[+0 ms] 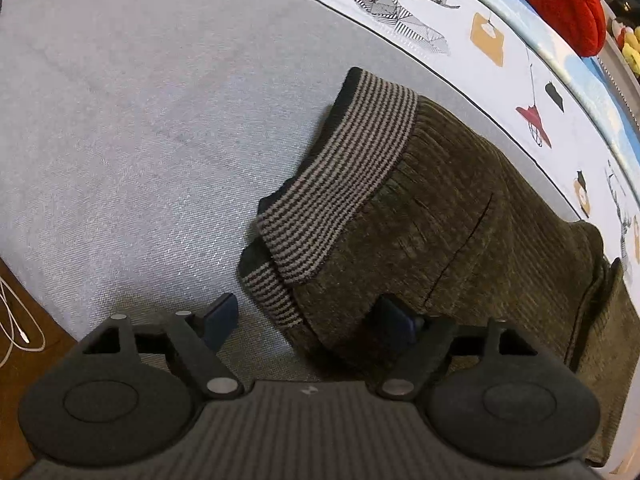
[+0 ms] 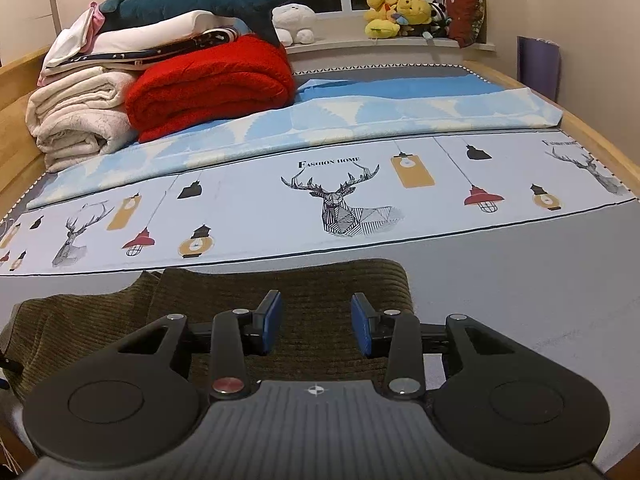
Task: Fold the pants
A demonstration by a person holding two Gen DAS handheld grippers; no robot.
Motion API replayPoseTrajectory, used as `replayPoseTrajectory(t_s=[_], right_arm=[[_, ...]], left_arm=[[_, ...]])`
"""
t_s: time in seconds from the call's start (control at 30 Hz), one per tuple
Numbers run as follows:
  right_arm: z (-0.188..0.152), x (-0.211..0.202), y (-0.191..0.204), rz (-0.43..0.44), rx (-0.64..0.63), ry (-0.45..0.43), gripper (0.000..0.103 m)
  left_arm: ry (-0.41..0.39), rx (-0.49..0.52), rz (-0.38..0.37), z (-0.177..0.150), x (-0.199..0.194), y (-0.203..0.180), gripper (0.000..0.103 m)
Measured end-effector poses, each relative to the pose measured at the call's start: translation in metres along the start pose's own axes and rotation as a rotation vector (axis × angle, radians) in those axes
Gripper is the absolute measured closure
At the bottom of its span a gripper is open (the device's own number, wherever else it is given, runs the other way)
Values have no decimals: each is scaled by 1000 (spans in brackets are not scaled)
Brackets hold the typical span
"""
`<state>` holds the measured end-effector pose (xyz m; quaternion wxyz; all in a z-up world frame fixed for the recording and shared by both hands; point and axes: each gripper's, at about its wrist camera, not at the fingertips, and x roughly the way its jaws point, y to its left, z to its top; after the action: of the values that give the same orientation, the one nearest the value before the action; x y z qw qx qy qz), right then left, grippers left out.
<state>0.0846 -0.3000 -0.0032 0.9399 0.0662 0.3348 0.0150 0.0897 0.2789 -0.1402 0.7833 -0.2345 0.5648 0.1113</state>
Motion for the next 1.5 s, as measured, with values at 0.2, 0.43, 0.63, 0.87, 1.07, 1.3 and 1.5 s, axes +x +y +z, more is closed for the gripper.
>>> replayPoseTrajectory(t_s=[0.2, 0.43, 0.63, 0.87, 1.07, 1.3, 1.5], right_arm=[[0, 0, -1, -2, 11, 1, 63], [1, -1, -12, -19, 48, 4, 63], [3, 1, -43, -95, 153, 33, 63], [0, -3, -90, -91, 283, 36, 63], [-6, -11, -127, -79, 391, 21, 63], [-14, 5, -150, 26, 517, 99, 51], [-19, 39, -117, 103, 395, 271, 40]], left_arm=[[-42, 27, -8, -8, -5, -7, 35], [-112, 31, 0, -13, -19, -11, 71], [-330, 160, -4, -37, -71, -53, 81], [-534, 563, -246, -110, -159, -236, 85], [-440, 933, -470, -233, -132, -399, 77], [-306, 1017, -487, -242, -95, -403, 57], [-322, 976, -305, -159, -79, -317, 57]])
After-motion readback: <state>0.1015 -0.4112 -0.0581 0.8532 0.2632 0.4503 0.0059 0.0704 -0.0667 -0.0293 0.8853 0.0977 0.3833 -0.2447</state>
